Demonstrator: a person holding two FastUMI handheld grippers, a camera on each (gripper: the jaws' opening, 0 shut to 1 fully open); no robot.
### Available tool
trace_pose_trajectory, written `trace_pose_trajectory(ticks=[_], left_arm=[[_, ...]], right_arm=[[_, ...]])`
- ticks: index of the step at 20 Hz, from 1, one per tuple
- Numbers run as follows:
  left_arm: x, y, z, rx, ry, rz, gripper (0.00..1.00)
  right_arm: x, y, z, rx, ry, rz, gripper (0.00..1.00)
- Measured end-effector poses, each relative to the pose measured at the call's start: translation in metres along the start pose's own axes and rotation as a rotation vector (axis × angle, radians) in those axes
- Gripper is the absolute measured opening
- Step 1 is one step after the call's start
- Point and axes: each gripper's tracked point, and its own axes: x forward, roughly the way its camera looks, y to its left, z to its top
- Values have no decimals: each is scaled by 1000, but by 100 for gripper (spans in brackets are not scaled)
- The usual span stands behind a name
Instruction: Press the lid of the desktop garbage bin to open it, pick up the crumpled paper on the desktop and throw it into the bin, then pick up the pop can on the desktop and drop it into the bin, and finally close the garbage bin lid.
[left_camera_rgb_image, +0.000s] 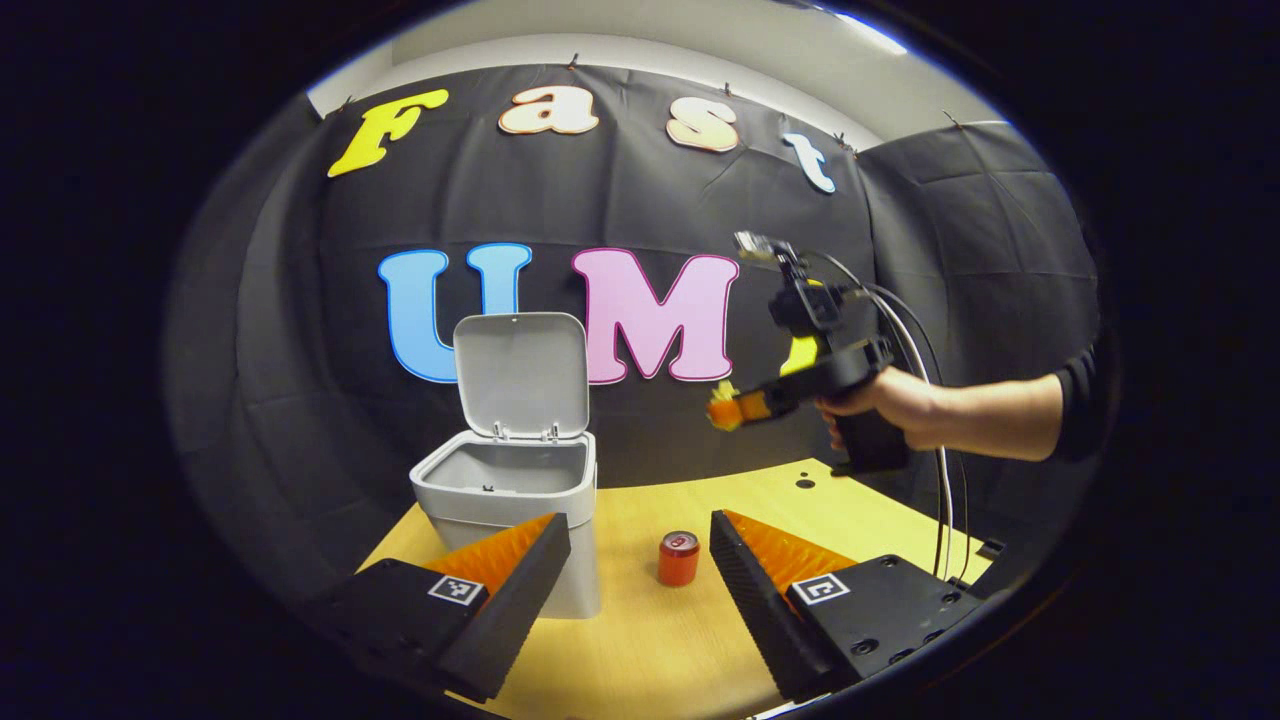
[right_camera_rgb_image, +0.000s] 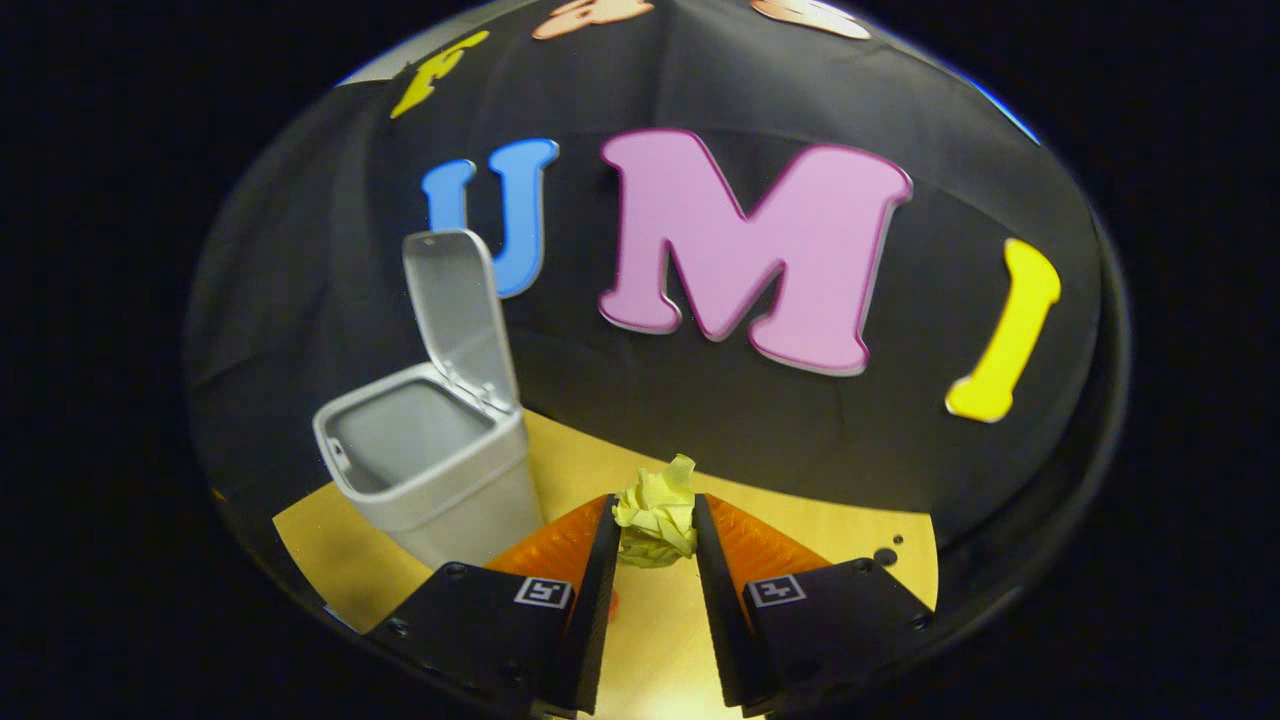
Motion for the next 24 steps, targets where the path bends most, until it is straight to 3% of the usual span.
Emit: trace_pose_trajectory(ticks=[4, 9, 15, 19, 21, 22, 24], left_arm=[[-12, 16, -3, -33, 3, 35, 96], [-32, 49, -14, -47, 26, 143, 96], [-49, 81, -26, -54, 55, 234, 96], [-52, 87, -22, -67, 40, 258, 96], [-48, 87, -26, -72, 46, 252, 96], [-45, 87, -29, -67, 50, 247, 96], [-39, 85, -33, -52, 53, 228, 96]], right_arm=[[4, 61, 34, -38, -46, 167, 49], [19, 119, 22, -101, -26, 295, 49], [28, 146, 11, -132, 18, 345, 49], [34, 146, 4, -131, 42, 324, 52], [34, 142, 2, -129, 46, 311, 90], [36, 141, 2, -123, 39, 304, 99], [35, 133, 7, -101, 8, 279, 98]])
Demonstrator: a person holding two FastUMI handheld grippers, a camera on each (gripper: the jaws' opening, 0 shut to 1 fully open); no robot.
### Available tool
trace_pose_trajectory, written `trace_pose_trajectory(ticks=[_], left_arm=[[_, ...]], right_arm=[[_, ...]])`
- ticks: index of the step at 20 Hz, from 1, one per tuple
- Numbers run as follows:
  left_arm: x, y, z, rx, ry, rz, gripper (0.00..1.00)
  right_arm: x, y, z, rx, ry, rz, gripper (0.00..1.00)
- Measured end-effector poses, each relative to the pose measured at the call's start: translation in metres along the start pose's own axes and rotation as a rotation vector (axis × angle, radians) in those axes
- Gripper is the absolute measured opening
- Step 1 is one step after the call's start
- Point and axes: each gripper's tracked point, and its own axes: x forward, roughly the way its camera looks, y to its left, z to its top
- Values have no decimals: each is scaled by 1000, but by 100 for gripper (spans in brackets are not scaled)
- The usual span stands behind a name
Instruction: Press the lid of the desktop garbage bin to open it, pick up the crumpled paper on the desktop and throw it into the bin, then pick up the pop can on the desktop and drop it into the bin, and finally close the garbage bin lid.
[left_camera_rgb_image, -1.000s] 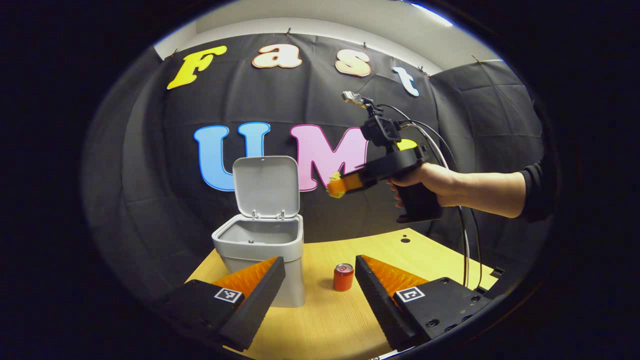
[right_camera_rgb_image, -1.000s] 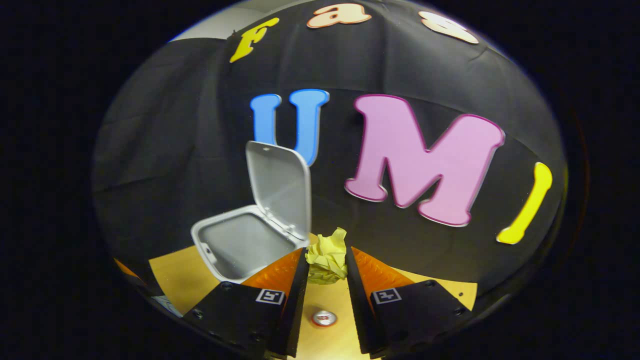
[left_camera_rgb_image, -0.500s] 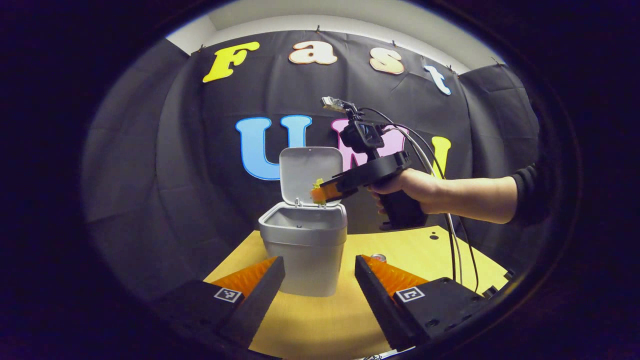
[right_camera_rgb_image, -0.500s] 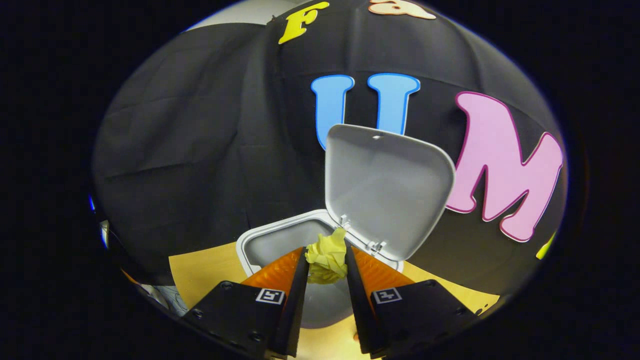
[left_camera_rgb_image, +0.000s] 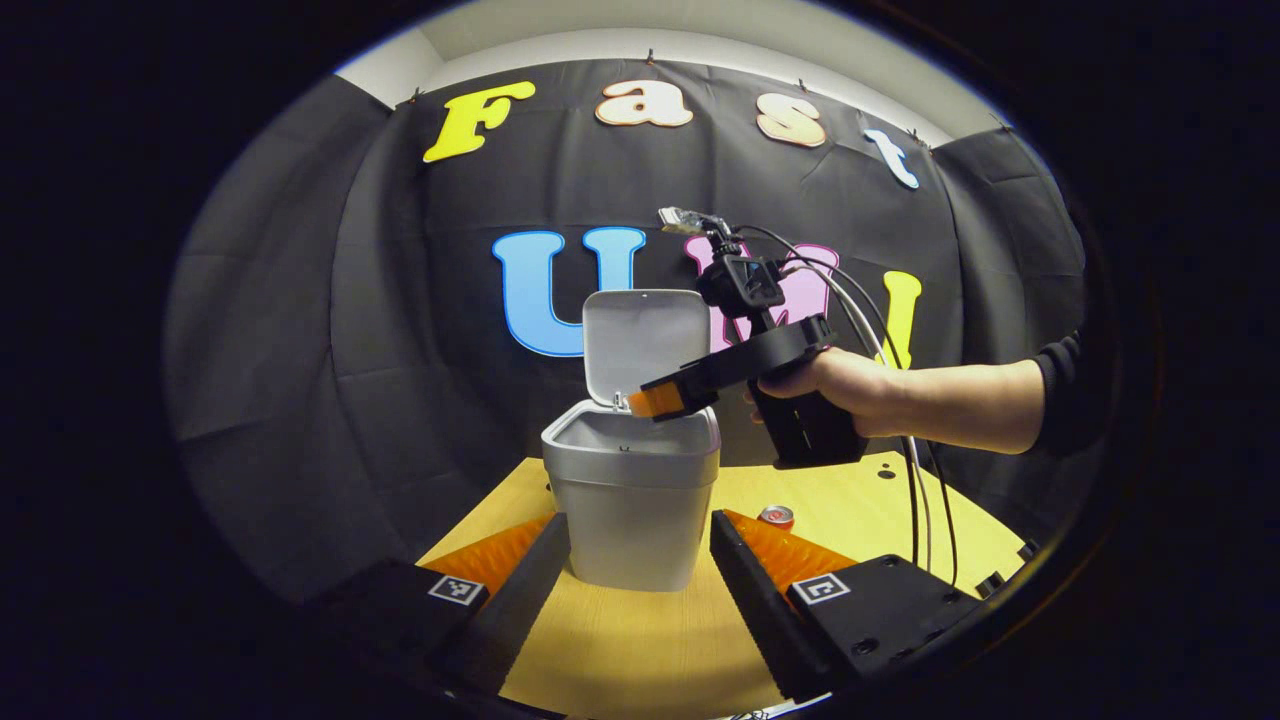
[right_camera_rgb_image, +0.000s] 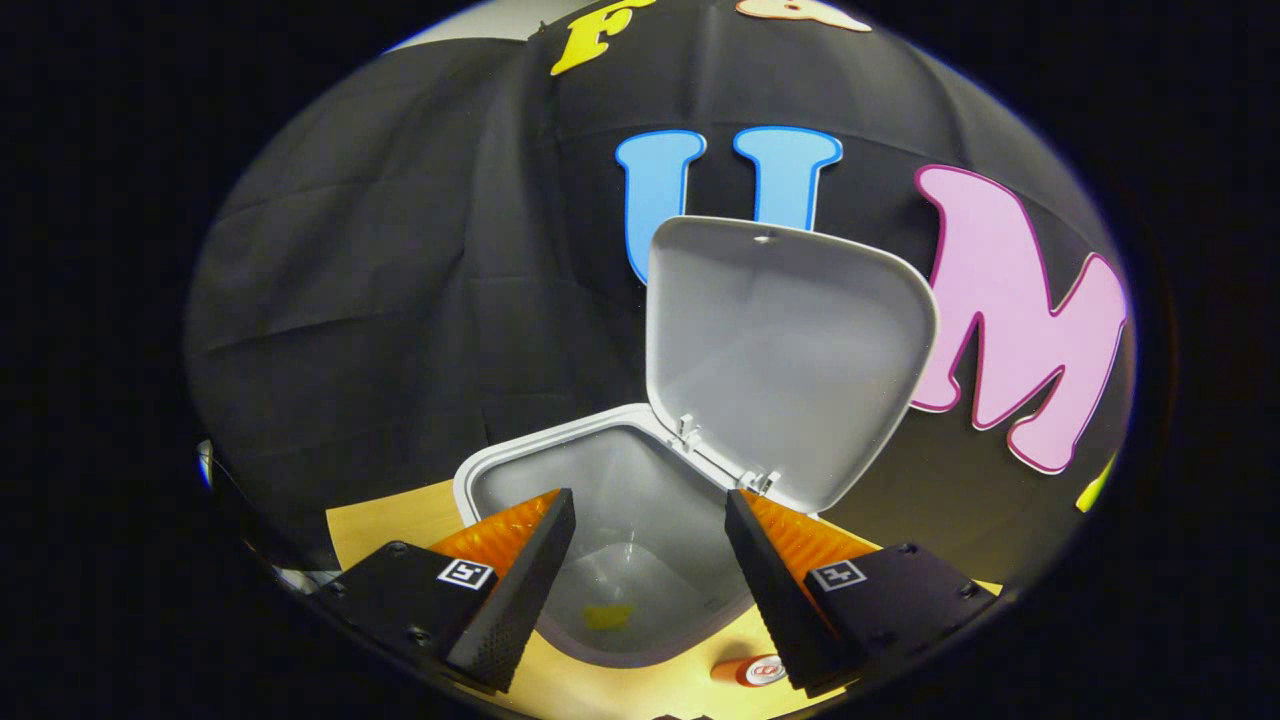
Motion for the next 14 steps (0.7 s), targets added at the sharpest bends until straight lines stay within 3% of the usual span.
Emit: trace_pose_trajectory(ticks=[7, 14], left_arm=[[44, -40, -32, 31, 34, -133, 96], [113, -96, -80, 28, 55, -269, 96]], right_arm=[[-52, -61, 17, 50, -216, -226, 98], [-139, -130, -21, 126, -345, -509, 98]])
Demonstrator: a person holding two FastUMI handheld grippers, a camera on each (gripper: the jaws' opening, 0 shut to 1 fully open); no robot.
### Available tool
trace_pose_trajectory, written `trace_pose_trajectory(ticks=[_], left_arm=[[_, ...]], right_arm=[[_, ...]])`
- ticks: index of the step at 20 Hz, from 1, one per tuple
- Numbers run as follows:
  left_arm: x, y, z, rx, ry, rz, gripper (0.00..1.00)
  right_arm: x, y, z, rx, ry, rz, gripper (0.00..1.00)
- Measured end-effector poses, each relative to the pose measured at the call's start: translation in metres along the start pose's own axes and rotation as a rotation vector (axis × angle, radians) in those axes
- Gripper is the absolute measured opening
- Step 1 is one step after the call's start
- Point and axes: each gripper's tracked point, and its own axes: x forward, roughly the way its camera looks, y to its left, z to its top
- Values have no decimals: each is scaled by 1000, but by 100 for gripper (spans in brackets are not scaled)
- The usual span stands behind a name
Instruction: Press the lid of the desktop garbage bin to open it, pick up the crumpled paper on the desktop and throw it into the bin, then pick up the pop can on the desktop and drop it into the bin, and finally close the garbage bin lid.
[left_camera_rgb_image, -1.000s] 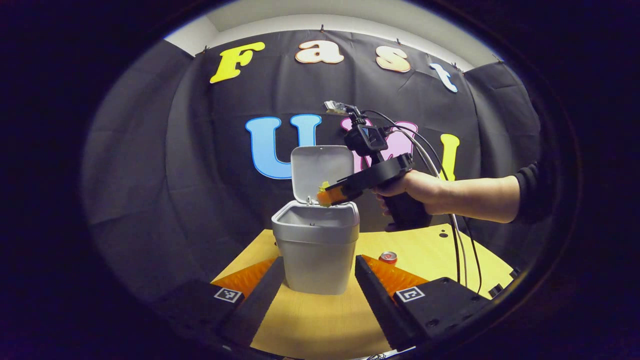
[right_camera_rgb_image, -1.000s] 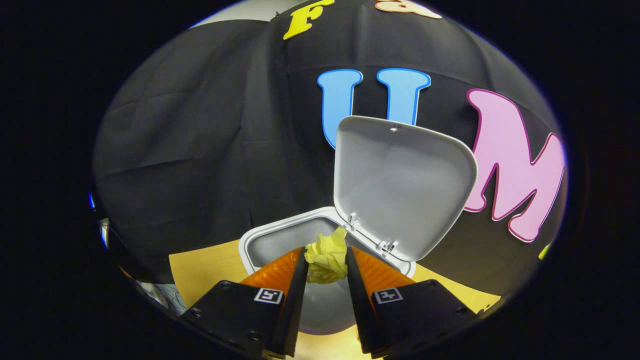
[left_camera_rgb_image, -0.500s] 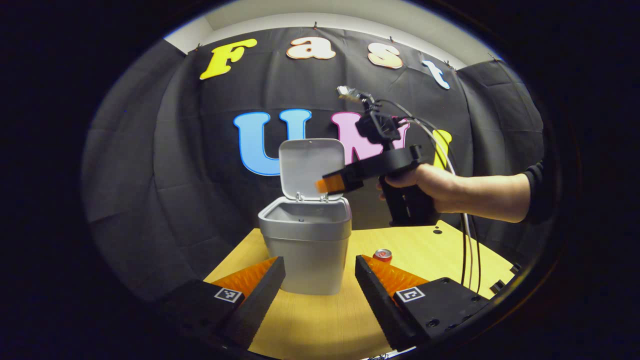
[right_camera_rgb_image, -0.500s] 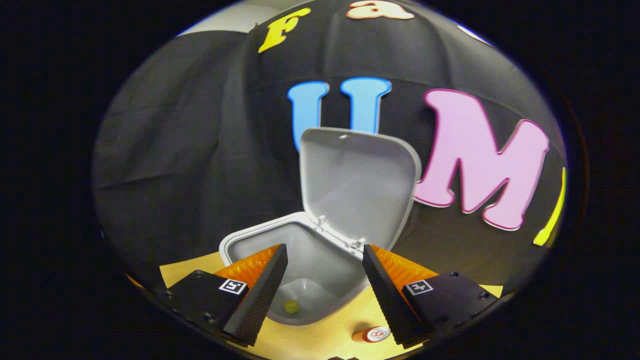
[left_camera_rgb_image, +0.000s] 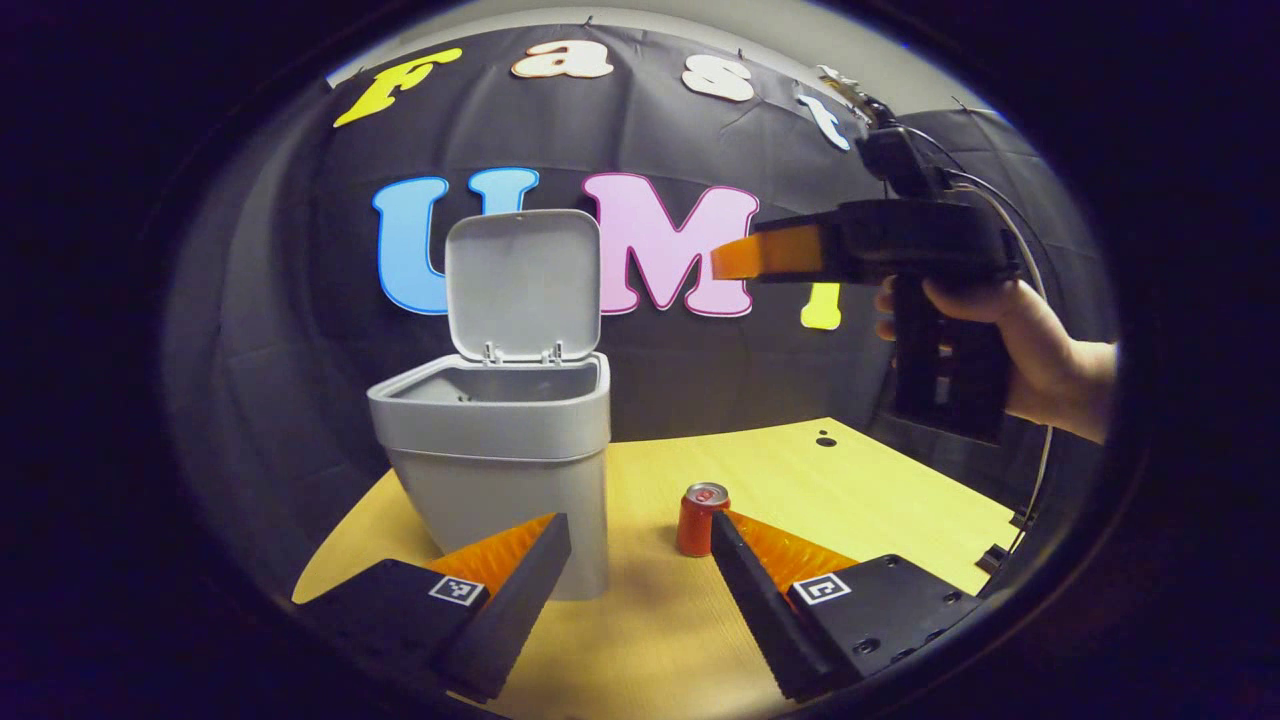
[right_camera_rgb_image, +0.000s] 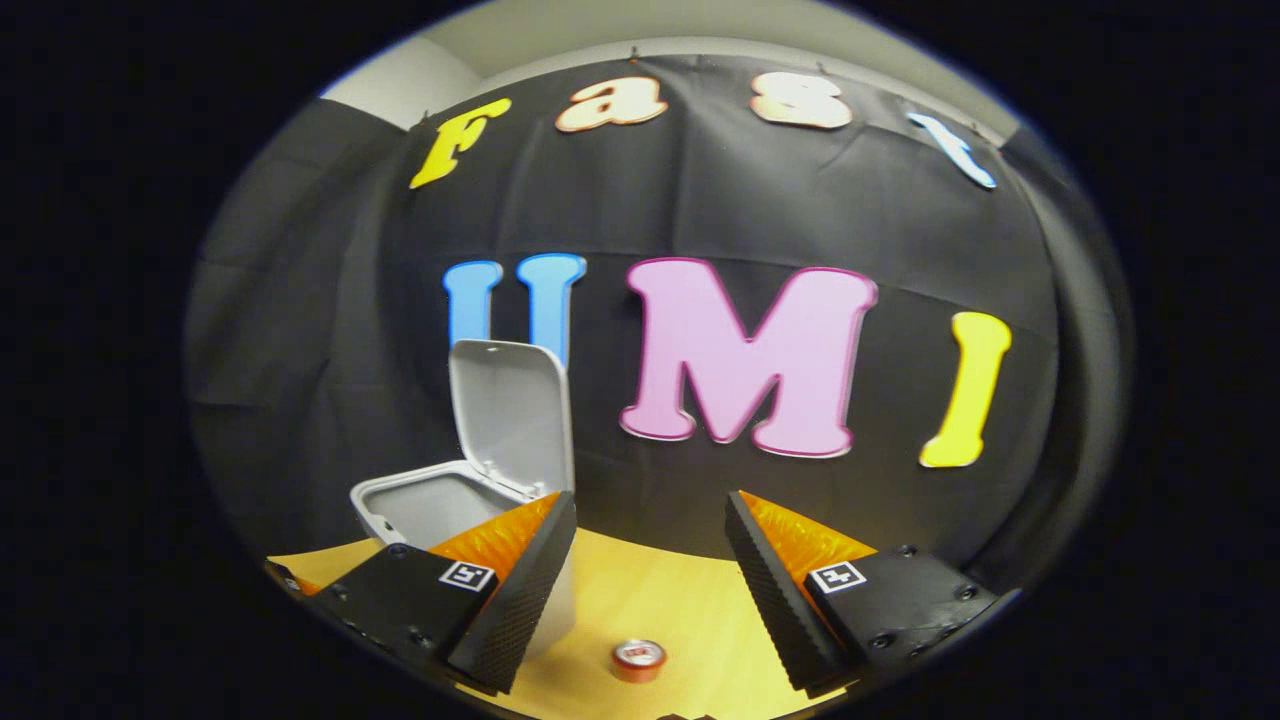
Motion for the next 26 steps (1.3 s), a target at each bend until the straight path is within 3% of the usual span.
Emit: trace_pose_trajectory(ticks=[4, 9, 12, 17, 21, 26], left_arm=[[53, -21, -32, 16, 24, -55, 96], [112, -45, -74, 8, 60, -79, 97], [146, -56, -96, 24, 75, -71, 97], [188, -64, -120, 54, 96, -64, 97], [213, -67, -118, 70, 80, -64, 96], [227, -73, -121, 89, 79, -68, 96]], right_arm=[[-46, -65, -23, -24, -5, -124, 97], [-84, -117, -68, -37, 19, -267, 97], [-100, -133, -102, 13, 57, -326, 98], [-110, -143, -150, 82, 123, -363, 98], [-111, -152, -164, 119, 128, -401, 98], [-111, -154, -176, 101, 161, -386, 98]])
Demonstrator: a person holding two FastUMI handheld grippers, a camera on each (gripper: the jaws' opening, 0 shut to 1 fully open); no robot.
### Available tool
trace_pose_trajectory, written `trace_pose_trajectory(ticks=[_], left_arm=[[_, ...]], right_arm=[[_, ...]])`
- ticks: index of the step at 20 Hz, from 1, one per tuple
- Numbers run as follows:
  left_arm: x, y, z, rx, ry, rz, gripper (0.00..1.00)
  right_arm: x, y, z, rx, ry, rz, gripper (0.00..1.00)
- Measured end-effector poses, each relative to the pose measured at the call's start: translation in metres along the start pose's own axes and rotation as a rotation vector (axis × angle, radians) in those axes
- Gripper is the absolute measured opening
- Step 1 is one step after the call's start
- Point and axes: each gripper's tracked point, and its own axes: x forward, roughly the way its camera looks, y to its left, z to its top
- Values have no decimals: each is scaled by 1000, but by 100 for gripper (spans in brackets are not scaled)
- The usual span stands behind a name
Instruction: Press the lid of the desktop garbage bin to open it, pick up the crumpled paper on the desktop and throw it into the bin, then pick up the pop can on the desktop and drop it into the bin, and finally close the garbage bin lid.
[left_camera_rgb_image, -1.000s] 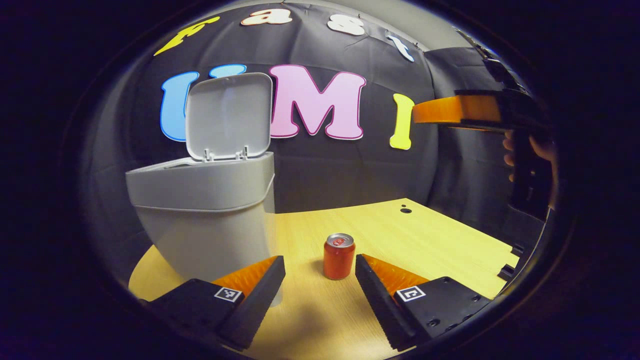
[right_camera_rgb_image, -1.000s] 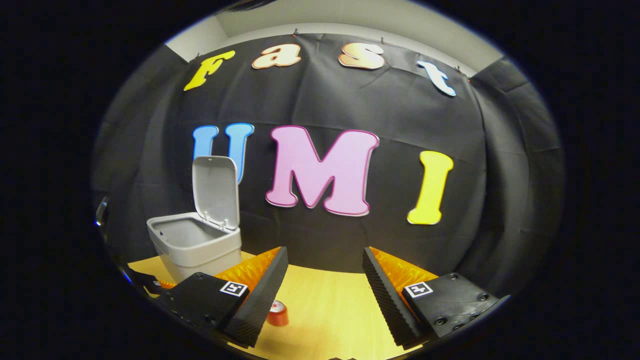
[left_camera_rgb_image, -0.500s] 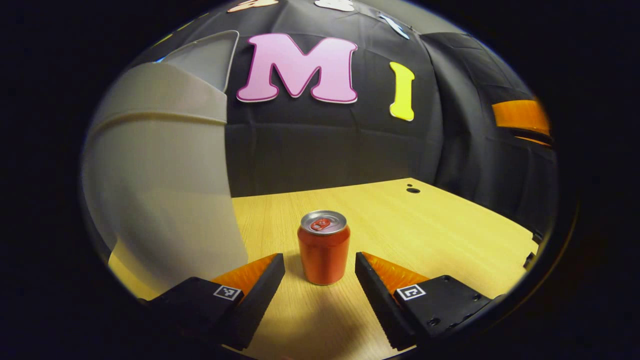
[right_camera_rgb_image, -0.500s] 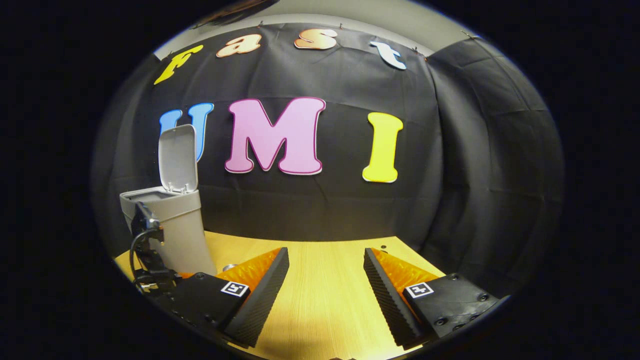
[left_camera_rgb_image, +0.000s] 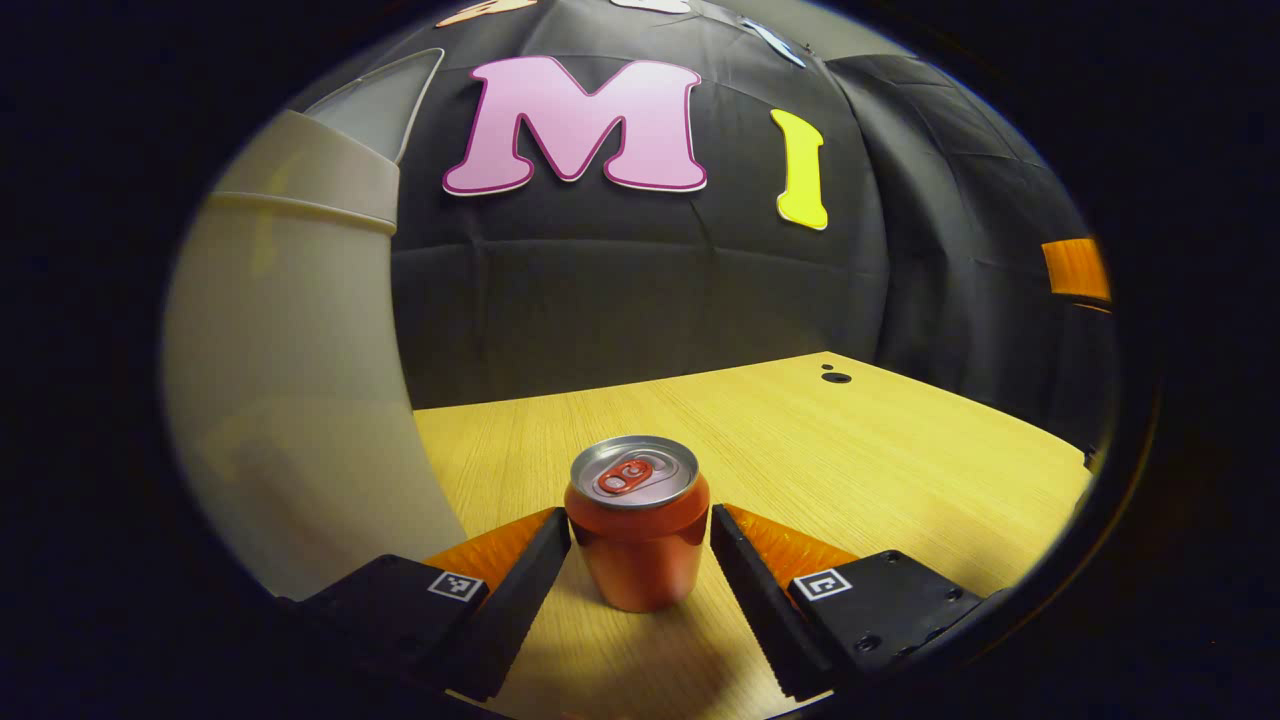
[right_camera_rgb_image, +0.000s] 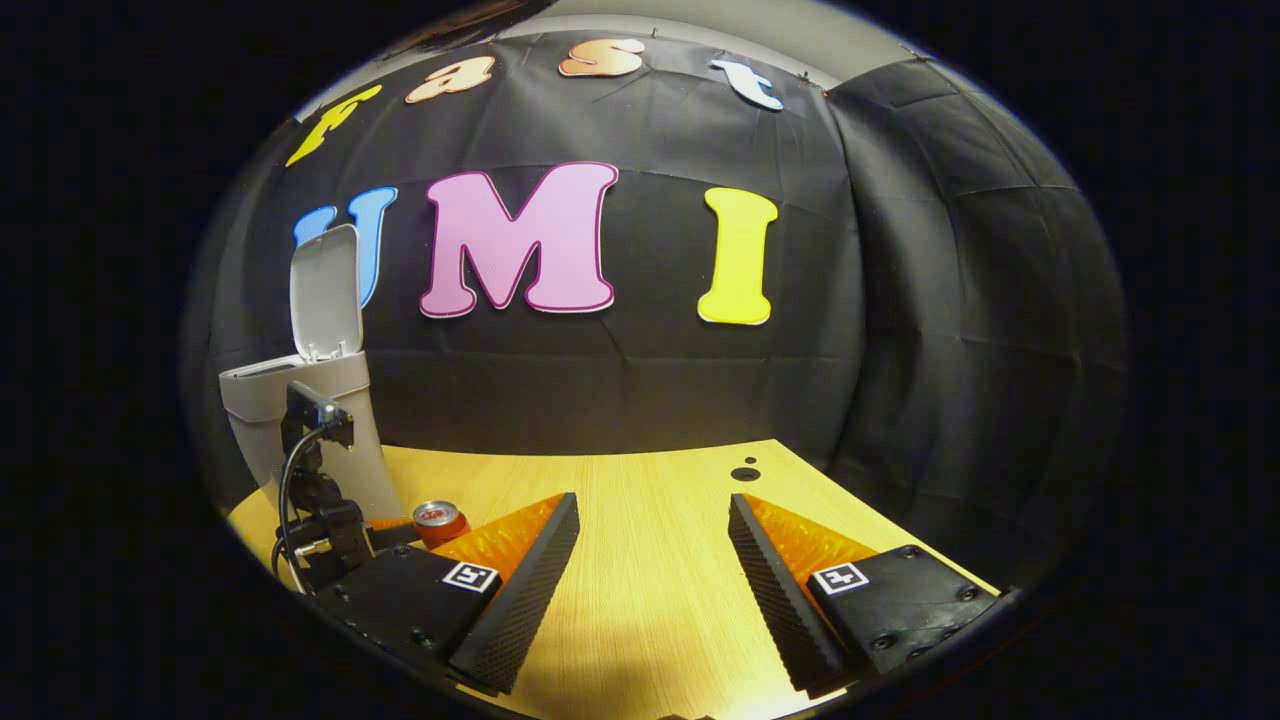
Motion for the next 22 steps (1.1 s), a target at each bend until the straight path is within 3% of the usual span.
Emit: trace_pose_trajectory(ticks=[7, 9, 12, 22], left_arm=[[7, 4, -9, -17, 32, 17, 97], [7, 2, -7, -25, 28, 10, 90], [3, -2, -3, -11, 29, 6, 90], [-50, -37, 91, 17, -107, -37, 90]], right_arm=[[3, 2, -8, -7, 26, 11, 98], [3, 4, -8, 4, 28, 14, 98], [0, 3, -23, -16, 67, 20, 98], [-15, -11, 1, -1, 57, 6, 98]])
